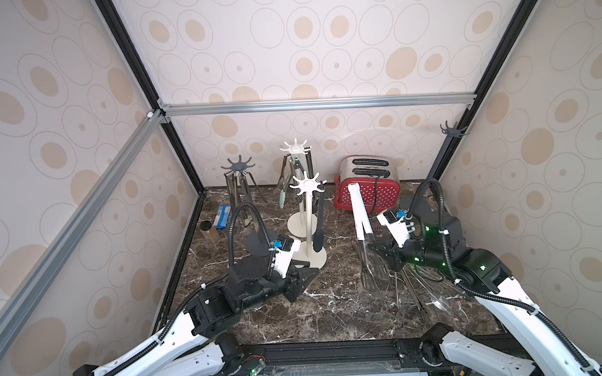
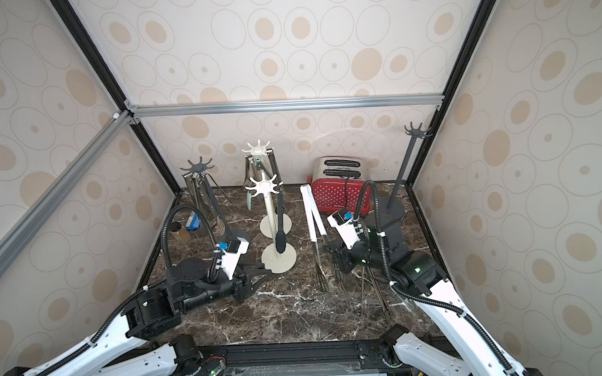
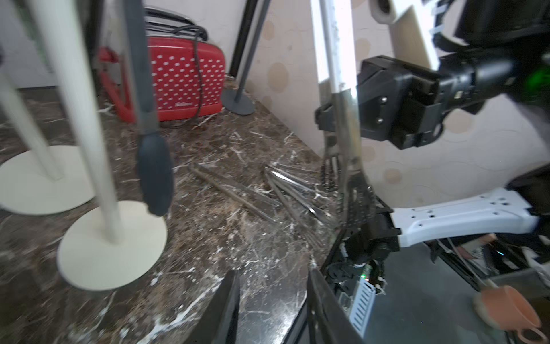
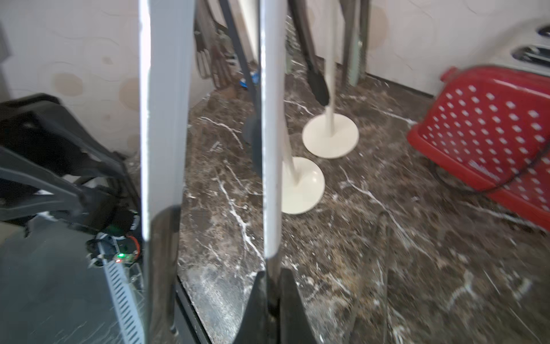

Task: Hang food tongs on kitchen utensil racks
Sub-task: Pick up the food tongs from the center of the board.

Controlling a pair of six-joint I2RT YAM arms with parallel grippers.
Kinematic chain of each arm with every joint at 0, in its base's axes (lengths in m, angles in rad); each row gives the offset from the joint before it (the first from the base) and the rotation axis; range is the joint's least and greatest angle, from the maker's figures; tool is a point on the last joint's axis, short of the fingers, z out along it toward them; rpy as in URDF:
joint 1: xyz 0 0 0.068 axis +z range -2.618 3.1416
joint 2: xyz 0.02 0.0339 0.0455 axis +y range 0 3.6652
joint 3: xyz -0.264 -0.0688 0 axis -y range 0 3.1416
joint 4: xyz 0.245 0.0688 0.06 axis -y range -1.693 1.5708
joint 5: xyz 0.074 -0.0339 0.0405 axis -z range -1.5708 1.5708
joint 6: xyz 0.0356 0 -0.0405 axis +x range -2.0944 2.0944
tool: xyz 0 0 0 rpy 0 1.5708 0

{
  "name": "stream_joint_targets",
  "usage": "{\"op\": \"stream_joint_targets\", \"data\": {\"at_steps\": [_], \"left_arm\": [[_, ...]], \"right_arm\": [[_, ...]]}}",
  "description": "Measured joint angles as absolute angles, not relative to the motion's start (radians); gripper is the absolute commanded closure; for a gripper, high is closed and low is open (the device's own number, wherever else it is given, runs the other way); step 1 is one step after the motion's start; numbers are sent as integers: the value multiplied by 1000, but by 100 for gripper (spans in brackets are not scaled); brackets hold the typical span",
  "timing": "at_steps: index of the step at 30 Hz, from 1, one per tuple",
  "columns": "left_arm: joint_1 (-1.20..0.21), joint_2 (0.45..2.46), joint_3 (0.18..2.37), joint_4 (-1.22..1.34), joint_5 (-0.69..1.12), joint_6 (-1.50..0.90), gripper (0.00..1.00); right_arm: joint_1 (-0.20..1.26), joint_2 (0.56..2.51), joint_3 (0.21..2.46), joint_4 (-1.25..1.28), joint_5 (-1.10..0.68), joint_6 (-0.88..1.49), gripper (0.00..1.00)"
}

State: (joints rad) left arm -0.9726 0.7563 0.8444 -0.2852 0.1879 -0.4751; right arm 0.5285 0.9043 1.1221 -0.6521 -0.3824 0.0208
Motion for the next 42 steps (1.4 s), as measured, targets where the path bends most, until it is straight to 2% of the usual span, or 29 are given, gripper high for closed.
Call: {"op": "stream_joint_targets", "data": {"at_steps": [9,23,30,42], "left_arm": [[-973,894,973,-21,492,-430,55],[-936,891,1034,30,537,-381,50],[-931,939,1108,70,564,-377,49],[-924,985,1135,97,597,-373,48]], "right_arm": [[529,1019,1145,-408,-674,1,100],[529,1056,1185,-237,-940,49,100],[539,1089,1208,-221,-997,75,100],[577,1108,1223,-216,-996,89,100]]}}
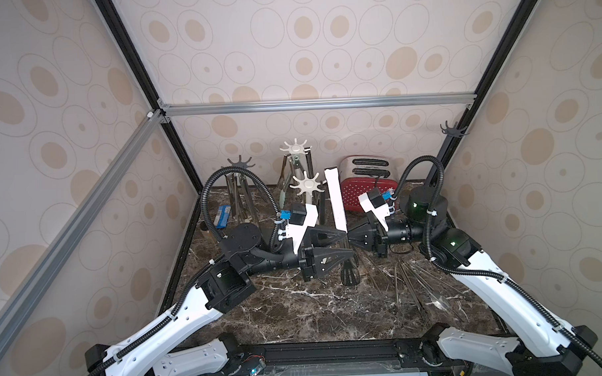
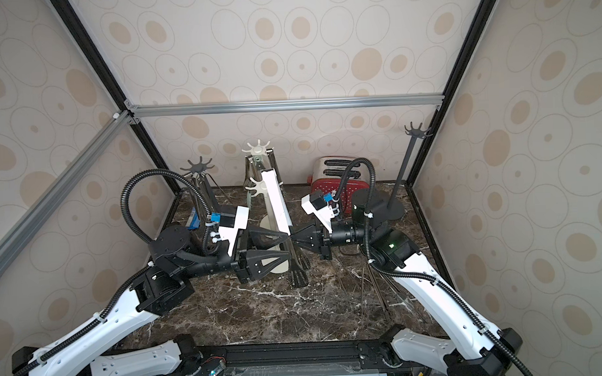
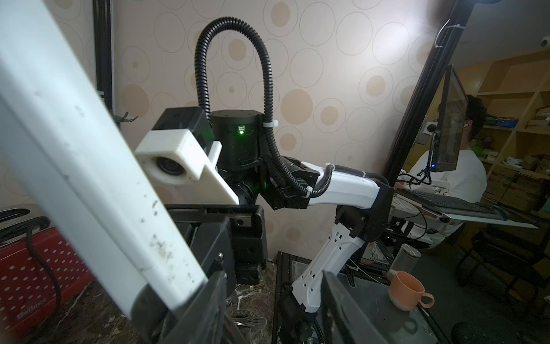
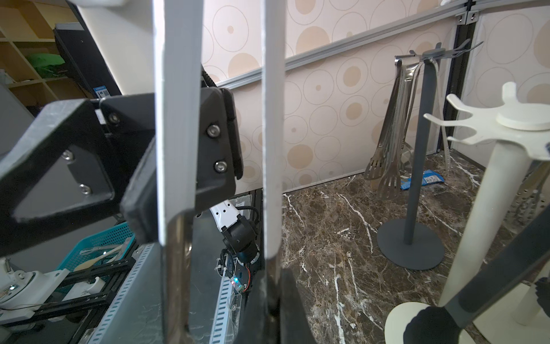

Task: Hang food tongs on kitchen utensil racks
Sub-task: Pick up the food tongs from the center of the board.

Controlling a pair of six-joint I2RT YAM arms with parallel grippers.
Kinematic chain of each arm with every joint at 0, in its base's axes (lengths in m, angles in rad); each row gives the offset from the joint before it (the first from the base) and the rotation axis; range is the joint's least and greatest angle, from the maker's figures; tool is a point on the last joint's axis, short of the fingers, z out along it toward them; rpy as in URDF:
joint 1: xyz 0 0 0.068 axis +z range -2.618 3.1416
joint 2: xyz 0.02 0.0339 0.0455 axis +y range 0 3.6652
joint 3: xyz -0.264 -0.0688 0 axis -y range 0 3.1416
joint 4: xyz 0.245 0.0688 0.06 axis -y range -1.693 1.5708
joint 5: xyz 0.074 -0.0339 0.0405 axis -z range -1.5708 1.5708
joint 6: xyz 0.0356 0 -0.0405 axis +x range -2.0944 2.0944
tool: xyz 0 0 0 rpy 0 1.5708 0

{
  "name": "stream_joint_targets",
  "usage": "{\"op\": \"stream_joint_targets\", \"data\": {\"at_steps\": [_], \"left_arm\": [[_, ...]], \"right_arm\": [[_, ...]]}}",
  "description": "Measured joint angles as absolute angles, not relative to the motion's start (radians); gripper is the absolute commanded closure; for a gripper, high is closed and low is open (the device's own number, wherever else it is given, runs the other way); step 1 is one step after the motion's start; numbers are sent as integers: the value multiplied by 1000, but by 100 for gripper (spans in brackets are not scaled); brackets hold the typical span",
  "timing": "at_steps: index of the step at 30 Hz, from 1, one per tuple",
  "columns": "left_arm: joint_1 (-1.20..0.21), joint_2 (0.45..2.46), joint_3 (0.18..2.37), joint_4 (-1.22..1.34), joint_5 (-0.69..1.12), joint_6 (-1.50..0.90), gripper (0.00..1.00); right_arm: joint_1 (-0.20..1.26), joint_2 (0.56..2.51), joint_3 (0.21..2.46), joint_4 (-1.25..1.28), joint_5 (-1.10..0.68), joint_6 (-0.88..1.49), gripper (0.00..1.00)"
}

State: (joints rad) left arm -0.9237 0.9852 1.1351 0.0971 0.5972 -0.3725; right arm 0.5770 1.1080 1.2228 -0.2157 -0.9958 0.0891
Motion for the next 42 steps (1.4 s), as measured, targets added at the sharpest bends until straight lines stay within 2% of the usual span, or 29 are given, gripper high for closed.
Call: {"op": "stream_joint_targets", "data": {"at_steps": [17,32,35,40,42], "left_arm": [[-897,868,1129,22,517,-325,46],[-894,989,1129,83,571,-352,46],[-894,986,1129,97,572,-352,50],[-893,984,1129,104,564,-356,65],[-892,982,1129,109,558,-358,73]], "right_arm": [[585,1077,1268,-276,-981,33,100],[652,1167,1317,-276,-991,38,100],[656,1167,1317,-268,-992,39,100],[659,1167,1313,-245,-995,44,100],[661,1168,1311,-240,-997,47,100]]}}
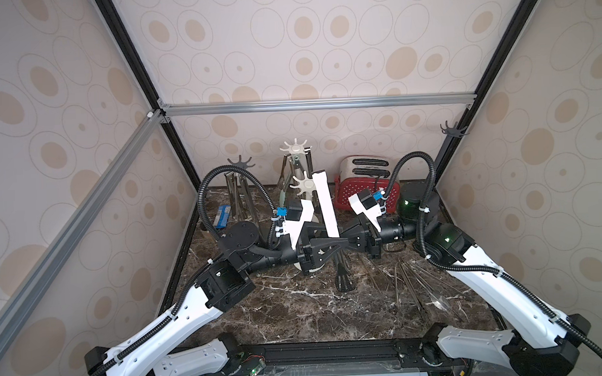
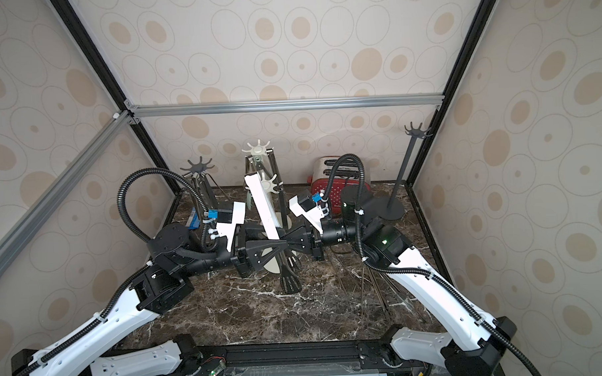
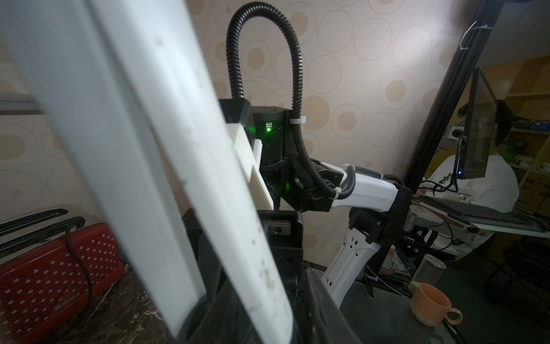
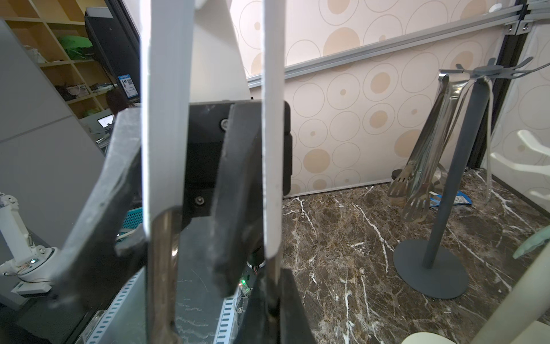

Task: Hang food tongs on kitchen utensil racks
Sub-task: Pick up the food tongs from the center of the board.

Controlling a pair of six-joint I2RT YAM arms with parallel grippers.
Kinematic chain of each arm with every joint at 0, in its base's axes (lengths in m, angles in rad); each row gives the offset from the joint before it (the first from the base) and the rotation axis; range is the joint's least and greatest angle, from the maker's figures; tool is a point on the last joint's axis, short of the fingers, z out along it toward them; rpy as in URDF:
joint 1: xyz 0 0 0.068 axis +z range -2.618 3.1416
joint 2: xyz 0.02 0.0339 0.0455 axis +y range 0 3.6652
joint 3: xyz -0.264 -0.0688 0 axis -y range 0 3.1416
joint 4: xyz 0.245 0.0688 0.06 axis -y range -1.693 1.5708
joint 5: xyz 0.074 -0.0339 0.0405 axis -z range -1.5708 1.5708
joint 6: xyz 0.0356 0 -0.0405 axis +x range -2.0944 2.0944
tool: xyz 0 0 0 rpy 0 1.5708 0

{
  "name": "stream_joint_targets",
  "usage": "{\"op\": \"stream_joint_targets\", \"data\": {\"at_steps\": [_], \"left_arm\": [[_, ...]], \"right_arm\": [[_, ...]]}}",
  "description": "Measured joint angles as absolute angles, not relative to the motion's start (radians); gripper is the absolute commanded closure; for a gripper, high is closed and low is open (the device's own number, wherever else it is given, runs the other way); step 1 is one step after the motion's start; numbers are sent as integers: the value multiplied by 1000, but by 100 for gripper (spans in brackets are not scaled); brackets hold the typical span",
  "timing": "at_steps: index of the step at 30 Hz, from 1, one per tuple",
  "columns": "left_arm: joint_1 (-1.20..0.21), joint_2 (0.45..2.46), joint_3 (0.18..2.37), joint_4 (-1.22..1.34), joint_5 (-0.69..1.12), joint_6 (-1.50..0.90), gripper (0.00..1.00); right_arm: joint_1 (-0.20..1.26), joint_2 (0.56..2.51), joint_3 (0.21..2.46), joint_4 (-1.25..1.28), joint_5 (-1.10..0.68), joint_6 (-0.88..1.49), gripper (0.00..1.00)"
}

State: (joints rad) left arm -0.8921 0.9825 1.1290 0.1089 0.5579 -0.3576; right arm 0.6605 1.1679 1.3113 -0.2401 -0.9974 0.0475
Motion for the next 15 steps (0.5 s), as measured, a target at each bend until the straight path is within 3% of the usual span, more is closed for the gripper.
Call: {"op": "stream_joint_targets", "data": {"at_steps": [8,13,15], "left_arm": [[-889,986,1129,120,555,-396,100],[-888,987,1129,116,558,-397,100],[-887,987,1129,101,544,-386,100]], "right_arm": [[667,1174,1311,-197,-1023,25,99],[665,1177,1311,-197,-994,31,67],[666,1178,1311,-210,-980,31,58]]}}
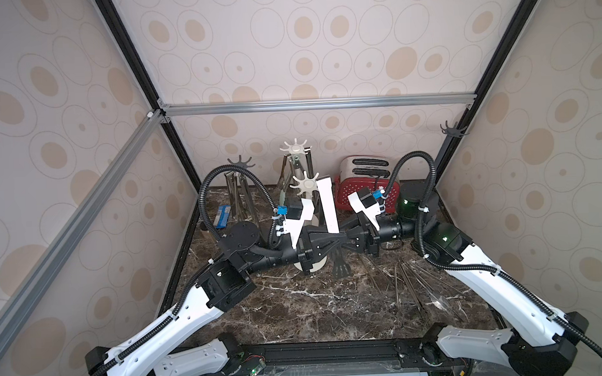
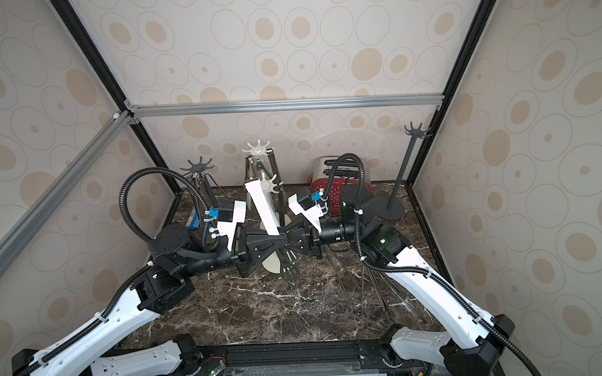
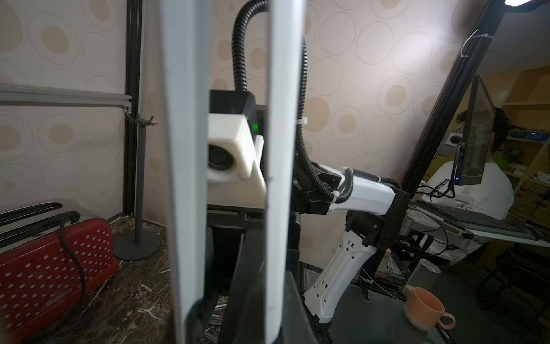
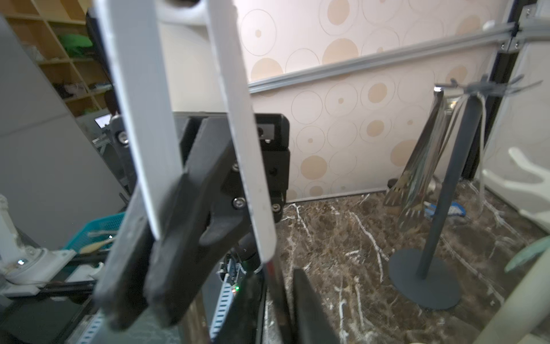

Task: Hang food tongs on kitchen utensil racks
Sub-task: Pick up the food tongs from the center of the board, then hang the food tongs on the rack.

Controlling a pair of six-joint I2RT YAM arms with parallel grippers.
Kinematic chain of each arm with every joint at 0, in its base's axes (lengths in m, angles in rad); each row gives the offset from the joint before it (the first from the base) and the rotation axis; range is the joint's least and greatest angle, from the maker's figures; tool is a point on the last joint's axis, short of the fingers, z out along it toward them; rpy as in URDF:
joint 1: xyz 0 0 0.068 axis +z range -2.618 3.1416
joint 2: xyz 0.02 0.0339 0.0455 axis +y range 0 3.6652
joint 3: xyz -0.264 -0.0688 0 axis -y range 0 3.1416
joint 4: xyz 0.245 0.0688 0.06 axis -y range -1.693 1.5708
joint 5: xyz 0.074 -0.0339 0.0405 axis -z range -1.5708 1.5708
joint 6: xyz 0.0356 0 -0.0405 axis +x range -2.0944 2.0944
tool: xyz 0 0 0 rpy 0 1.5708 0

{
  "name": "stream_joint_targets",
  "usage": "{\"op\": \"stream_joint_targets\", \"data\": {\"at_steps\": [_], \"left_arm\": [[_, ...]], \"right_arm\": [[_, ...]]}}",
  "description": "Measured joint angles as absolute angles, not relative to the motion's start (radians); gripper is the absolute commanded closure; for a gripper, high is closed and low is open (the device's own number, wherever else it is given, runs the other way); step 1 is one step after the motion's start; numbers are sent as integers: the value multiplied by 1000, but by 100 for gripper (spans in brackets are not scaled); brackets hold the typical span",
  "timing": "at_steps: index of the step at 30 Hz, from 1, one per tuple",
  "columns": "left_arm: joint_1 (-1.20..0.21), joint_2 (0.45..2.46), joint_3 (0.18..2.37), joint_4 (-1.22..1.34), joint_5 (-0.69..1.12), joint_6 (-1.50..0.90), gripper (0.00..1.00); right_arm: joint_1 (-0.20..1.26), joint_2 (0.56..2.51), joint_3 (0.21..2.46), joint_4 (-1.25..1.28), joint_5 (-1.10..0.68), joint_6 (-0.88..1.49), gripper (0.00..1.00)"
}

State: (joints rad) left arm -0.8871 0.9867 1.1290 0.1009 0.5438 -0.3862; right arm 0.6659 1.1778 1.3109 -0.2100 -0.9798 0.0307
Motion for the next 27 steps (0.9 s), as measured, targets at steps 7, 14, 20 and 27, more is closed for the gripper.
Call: {"op": "stream_joint_targets", "data": {"at_steps": [7,14,20,27], "left_arm": [[-882,952,1131,-33,424,-342,100],[-867,889,1185,-268,202,-282,100],[-859,863,1211,-432,58,-255,100],[-715,919,1215,-506,52,-250,100]], "right_arm": [[659,1146,1301,-321,-842,-19,43],[584,1016,1260,-411,-762,-64,41],[479,962,1202,-428,-759,-73,41],[451,944,1131,-430,-758,-85,41]]}}
